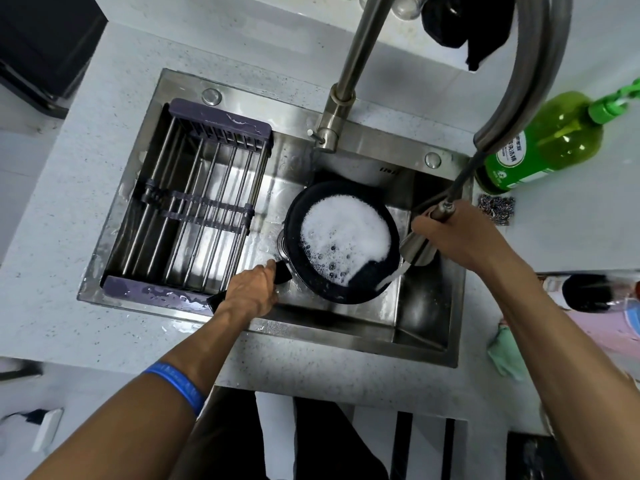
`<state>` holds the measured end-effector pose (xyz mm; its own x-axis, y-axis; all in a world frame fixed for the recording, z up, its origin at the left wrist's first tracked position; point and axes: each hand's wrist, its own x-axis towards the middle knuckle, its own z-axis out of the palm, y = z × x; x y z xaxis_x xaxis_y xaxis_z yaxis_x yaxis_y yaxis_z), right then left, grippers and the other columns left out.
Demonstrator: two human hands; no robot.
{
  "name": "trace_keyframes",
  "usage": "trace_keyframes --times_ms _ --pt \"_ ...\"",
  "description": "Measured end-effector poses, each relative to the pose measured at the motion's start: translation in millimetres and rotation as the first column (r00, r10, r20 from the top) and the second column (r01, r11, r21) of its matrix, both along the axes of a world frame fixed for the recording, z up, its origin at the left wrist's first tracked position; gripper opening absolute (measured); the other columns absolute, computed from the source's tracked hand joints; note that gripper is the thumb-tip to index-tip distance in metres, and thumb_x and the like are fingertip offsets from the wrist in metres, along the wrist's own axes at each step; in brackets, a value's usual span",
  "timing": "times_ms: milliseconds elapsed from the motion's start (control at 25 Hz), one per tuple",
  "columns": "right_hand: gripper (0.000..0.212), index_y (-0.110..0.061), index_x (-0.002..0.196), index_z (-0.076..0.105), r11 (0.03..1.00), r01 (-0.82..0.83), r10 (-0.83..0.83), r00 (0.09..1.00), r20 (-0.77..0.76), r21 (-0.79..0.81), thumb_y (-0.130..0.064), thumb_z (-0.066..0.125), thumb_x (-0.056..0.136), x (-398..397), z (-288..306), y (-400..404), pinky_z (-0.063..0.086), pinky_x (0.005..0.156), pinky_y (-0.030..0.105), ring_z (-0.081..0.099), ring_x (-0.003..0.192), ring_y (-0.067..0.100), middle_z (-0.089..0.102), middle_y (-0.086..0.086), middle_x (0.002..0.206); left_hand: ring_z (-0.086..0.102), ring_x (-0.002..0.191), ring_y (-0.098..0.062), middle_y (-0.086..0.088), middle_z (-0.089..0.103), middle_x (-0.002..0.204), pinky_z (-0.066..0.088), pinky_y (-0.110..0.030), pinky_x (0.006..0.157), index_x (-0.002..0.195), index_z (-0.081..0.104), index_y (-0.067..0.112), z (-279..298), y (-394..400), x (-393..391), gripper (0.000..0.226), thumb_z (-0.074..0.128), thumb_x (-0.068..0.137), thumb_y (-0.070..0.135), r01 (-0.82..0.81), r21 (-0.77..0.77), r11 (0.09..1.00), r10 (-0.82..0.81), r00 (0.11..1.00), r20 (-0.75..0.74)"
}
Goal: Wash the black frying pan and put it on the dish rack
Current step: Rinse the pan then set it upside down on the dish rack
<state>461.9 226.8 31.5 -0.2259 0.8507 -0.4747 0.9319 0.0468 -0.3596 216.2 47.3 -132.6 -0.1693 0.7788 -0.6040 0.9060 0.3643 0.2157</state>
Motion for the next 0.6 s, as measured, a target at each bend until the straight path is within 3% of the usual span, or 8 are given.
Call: trace_keyframes --times_ms 200,320,480,600 --pt "0.039 -0.004 0.062 0.056 0.996 0.061 -0.07 0.987 -0.143 -0.067 -0.038 0.061 0.082 -14.3 -1.3 -12.4 0.047 0.061 0.038 0.051 0.051 0.019 0.051 -0.001 0.047 0.06 0.086 -0.022 -0.003 0.063 0.106 0.041 -0.029 0.071 0.138 0.036 0.014 0.9 -0.2 1.3 0.05 0.057 0.094 0.027 0.011 -0.013 1.0 -0.011 1.0 -0.011" --pt "0.039 -0.001 0.068 0.061 0.993 0.003 -0.025 0.982 -0.189 -0.114 -0.037 0.06 0.083 -32.3 -5.7 -24.9 0.048 0.06 0.036 0.051 0.05 0.016 0.053 0.006 0.051 0.054 0.078 -0.018 -0.003 0.062 0.104 0.041 -0.028 0.069 0.136 0.036 0.014 1.0 -0.7 0.3 0.048 0.056 0.094 0.027 0.01 -0.019 1.0 -0.01 1.0 -0.009" --pt "0.041 0.001 0.066 0.049 0.991 -0.03 0.003 0.981 -0.196 -0.131 -0.035 0.059 0.083 -33.1 -4.3 -32.5 0.038 0.056 0.034 0.04 0.049 0.015 0.043 0.005 0.052 0.051 0.074 -0.016 -0.002 0.061 0.105 0.04 -0.027 0.067 0.141 0.034 0.013 -1.3 -0.8 0.0 0.05 0.053 0.096 0.026 0.021 -0.021 1.0 -0.021 1.0 -0.012" --pt "0.041 0.001 0.068 0.051 0.988 -0.021 -0.018 0.97 -0.243 -0.155 -0.037 0.058 0.081 -40.2 -5.7 -34.7 0.04 0.057 0.035 0.042 0.05 0.016 0.046 0.004 0.054 0.048 0.071 -0.014 -0.002 0.061 0.105 0.038 -0.025 0.065 0.141 0.034 0.013 -1.4 -0.6 -0.1 0.048 0.051 0.098 0.026 0.025 -0.02 0.999 -0.026 1.0 -0.018"
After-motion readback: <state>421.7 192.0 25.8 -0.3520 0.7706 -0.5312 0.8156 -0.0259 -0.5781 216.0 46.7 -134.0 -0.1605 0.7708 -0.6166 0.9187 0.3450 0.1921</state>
